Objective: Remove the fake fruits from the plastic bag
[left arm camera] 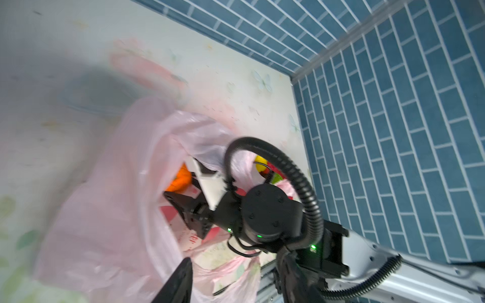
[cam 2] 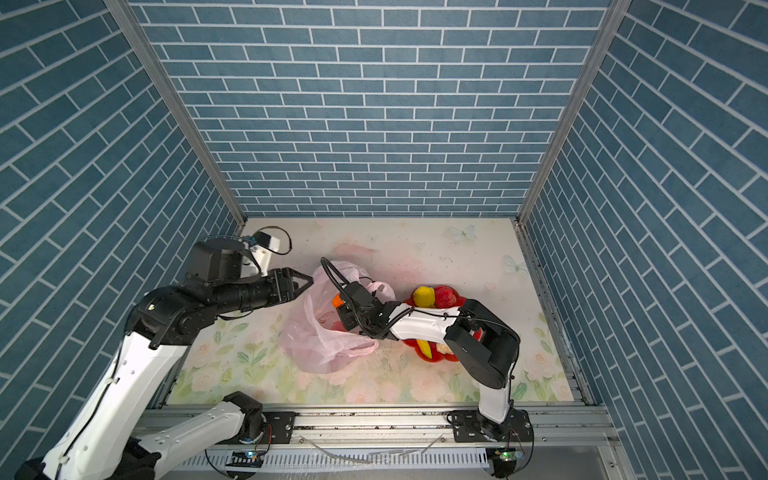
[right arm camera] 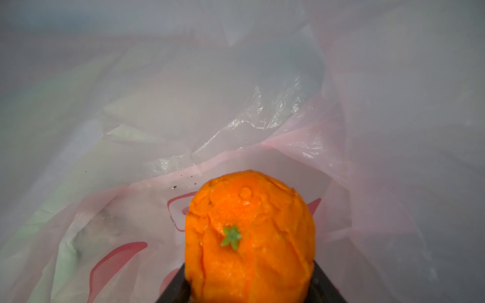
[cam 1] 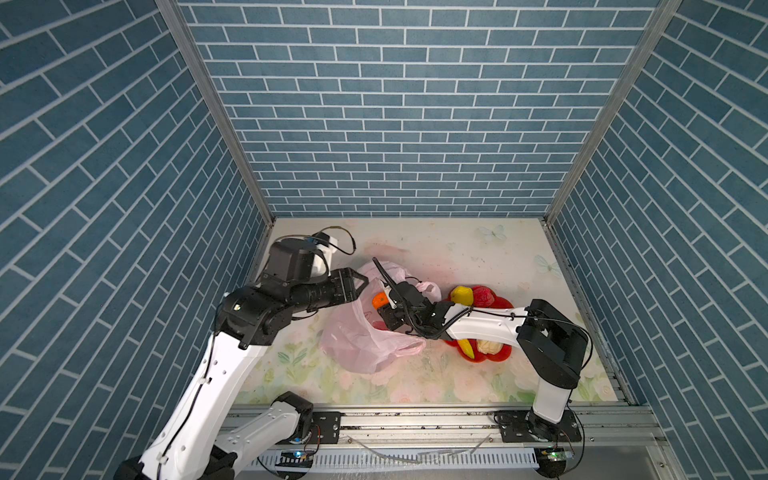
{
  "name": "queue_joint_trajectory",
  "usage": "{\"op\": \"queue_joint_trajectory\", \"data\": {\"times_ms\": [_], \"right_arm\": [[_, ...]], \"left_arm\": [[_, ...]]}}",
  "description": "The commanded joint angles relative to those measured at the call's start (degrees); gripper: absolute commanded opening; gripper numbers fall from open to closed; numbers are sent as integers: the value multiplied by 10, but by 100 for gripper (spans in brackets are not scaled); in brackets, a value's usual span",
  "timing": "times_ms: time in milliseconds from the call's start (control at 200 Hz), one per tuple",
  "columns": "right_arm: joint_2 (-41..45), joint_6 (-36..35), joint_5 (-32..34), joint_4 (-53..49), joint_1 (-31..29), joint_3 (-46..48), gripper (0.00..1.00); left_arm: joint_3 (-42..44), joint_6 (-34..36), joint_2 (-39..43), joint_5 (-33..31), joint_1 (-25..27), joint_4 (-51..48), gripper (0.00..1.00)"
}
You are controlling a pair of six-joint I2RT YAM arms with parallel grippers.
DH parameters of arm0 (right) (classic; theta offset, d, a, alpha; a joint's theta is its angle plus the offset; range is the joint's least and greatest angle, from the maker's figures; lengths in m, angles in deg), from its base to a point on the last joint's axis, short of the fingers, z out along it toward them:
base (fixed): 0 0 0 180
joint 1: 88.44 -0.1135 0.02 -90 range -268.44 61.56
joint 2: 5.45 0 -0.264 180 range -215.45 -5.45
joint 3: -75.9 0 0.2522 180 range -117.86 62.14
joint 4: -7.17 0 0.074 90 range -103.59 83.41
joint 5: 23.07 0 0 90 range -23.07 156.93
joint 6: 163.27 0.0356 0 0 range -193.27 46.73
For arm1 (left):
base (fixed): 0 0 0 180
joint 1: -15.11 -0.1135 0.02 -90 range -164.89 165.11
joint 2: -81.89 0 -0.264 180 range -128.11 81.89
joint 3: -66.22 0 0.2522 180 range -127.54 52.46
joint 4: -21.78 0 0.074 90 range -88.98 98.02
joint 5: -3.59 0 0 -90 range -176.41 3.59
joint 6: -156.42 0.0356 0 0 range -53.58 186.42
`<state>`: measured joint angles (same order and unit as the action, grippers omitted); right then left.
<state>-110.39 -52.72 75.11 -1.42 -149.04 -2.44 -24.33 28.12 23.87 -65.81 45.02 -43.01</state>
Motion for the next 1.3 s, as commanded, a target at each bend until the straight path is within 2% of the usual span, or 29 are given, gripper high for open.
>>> {"op": "queue_joint_trajectory", "data": {"times_ms": [0,150,325,555,730,930,1115,1295], "right_arm": [[2,5,6,4,-4,-31,0],[5,15,1,12,-4,-28,0],[10,16,2,13,-4,-28,0],[16,21,2,16,-4,-27,0],[22,19,-4,16,-5,-27,0],[32,-10,-11,32,-21,-15,0],[48,-27,5,43,-32,11,0],[63,-49,-2,67,-36,37,0]], "left_arm": [[54,-58,-7,-21,59,125,55],[129,-68,5,-67,73,190,44],[199,-74,21,-80,78,216,30],[268,-77,59,-118,88,208,23],[307,-80,62,-146,89,214,24],[298,-60,1,-212,89,192,30],[301,-57,-51,-263,88,170,30],[319,-73,-38,-282,87,174,37]]}}
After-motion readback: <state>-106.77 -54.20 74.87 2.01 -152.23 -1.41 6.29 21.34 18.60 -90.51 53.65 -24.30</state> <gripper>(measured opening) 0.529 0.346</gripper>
